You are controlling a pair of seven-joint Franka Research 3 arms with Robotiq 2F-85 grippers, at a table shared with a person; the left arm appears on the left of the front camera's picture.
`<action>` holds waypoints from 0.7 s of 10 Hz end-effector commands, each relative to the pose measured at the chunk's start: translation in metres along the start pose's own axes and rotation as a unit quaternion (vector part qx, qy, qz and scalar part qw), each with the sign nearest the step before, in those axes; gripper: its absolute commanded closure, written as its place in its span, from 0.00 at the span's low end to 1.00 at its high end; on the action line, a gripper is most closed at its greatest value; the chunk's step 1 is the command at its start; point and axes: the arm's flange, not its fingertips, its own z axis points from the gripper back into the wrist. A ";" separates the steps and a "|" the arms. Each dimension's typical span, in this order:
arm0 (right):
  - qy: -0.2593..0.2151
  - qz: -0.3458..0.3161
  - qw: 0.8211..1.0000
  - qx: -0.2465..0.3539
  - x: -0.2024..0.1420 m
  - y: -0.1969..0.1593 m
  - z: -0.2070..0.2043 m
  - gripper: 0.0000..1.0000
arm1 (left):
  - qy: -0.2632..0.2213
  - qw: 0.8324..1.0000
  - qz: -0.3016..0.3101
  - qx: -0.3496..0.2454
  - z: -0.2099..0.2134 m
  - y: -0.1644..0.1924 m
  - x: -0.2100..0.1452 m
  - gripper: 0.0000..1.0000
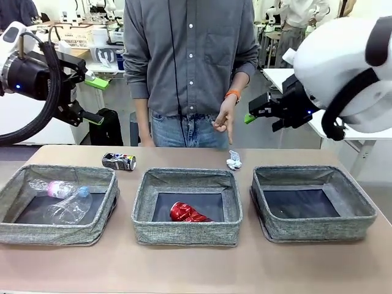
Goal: Sort the waste into the appropriate baskets.
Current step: Pick up the waste item pointed out by the person.
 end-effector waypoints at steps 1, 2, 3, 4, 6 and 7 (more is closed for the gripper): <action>0.000 -0.002 1.000 0.002 0.002 -0.003 0.000 0.00 | 0.002 1.000 0.006 0.004 0.002 -0.003 -0.001 0.00; 0.058 -0.040 0.981 -0.181 -0.007 -0.004 -0.006 0.00 | 0.002 1.000 0.006 0.004 0.002 -0.003 -0.001 0.00; 0.089 -0.047 0.973 -0.205 0.007 -0.007 -0.024 0.00 | 0.002 1.000 0.006 0.004 0.002 -0.003 -0.001 0.00; 0.098 -0.022 0.974 -0.205 0.024 -0.005 -0.035 0.00 | 0.002 1.000 0.006 0.004 0.002 -0.003 -0.001 0.00; 0.152 -0.011 0.965 -0.215 0.072 -0.007 -0.070 0.00 | 0.002 1.000 0.006 0.004 0.002 -0.003 -0.001 0.00; 0.183 0.007 0.963 -0.196 0.086 -0.009 -0.090 0.00 | 0.002 1.000 0.006 0.004 0.002 -0.003 -0.001 0.00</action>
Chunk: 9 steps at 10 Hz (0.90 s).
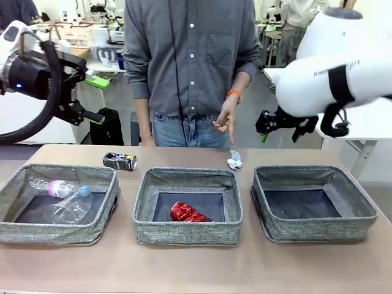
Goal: Sort the waste into the appropriate baskets.
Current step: Pick up the waste item pointed out by the person.
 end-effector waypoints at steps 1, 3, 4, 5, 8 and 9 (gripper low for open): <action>0.070 0.052 0.995 0.038 0.051 0.025 -0.019 0.00 | 0.003 1.000 0.006 0.004 0.002 -0.004 -0.001 0.00; 0.135 0.080 0.985 0.070 0.065 0.037 -0.061 0.00 | 0.003 1.000 0.006 0.004 0.002 -0.004 -0.001 0.00; 0.133 0.072 0.985 0.086 0.060 0.041 -0.073 0.00 | 0.003 1.000 0.006 0.004 0.002 -0.004 -0.001 0.00; 0.103 0.066 0.991 0.051 0.053 0.039 -0.059 0.00 | 0.003 1.000 0.006 0.004 0.002 -0.004 -0.001 0.00; 0.120 0.073 0.988 0.066 0.058 0.045 -0.078 0.00 | 0.003 1.000 0.006 0.004 0.002 -0.004 -0.001 0.00; 0.056 0.093 0.992 0.063 0.074 0.050 -0.094 0.00 | 0.003 1.000 0.006 0.004 0.002 -0.004 -0.001 0.00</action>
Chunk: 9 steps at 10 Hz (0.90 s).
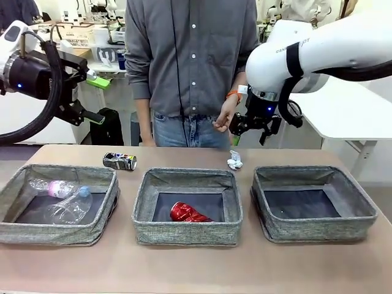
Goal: Sort the waste into the appropriate baskets.
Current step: Pick up the waste item pointed out by the person.
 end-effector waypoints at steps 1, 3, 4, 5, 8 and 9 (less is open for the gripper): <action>-0.039 0.018 0.999 -0.010 0.021 0.000 -0.030 0.00 | 0.003 1.000 0.006 0.004 0.002 -0.003 -0.001 0.00; -0.062 0.013 0.997 -0.033 0.045 -0.004 -0.052 0.00 | 0.003 1.000 0.006 0.004 0.002 -0.003 -0.001 0.00; -0.066 0.023 0.997 -0.035 0.054 -0.006 -0.067 0.00 | 0.003 1.000 0.006 0.004 0.002 -0.003 -0.001 0.00; -0.068 0.031 0.997 -0.032 0.059 -0.006 -0.081 0.00 | 0.003 1.000 0.006 0.004 0.002 -0.003 -0.001 0.00; -0.079 0.044 0.995 -0.033 0.064 -0.012 -0.120 0.00 | 0.003 1.000 0.006 0.004 0.002 -0.003 -0.001 0.00; -0.080 0.045 0.995 -0.028 0.062 -0.013 -0.129 0.00 | 0.003 1.000 0.006 0.004 0.002 -0.003 -0.001 0.00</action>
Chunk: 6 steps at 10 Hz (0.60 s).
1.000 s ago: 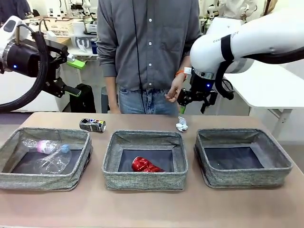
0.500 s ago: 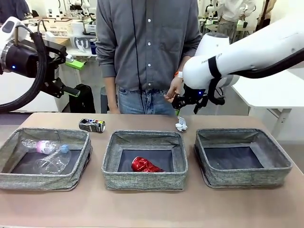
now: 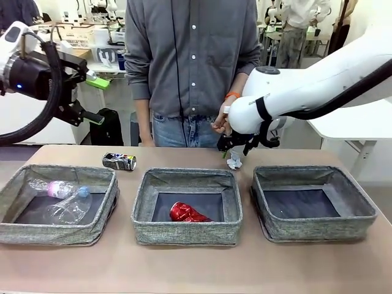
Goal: Sort the waste into the appropriate baskets.
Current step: Pick up the waste item pointed out by the person.
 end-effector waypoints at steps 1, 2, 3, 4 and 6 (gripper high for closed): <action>-0.022 0.014 1.000 -0.003 0.000 -0.001 -0.008 0.00 | 0.003 1.000 0.006 0.004 0.002 -0.003 -0.001 0.00; -0.027 0.011 1.000 0.006 -0.003 0.000 -0.015 0.00 | 0.003 1.000 0.006 0.004 0.002 -0.003 -0.001 0.00; -0.031 0.006 0.999 0.004 -0.006 -0.001 -0.019 0.00 | 0.003 1.000 0.006 0.004 0.002 -0.003 -0.001 0.00; -0.033 0.006 0.999 0.008 -0.008 -0.002 -0.020 0.00 | 0.003 1.000 0.006 0.004 0.002 -0.003 -0.001 0.00; -0.031 0.002 0.999 0.011 -0.010 -0.004 -0.018 0.00 | 0.003 1.000 0.006 0.004 0.002 -0.003 -0.001 0.00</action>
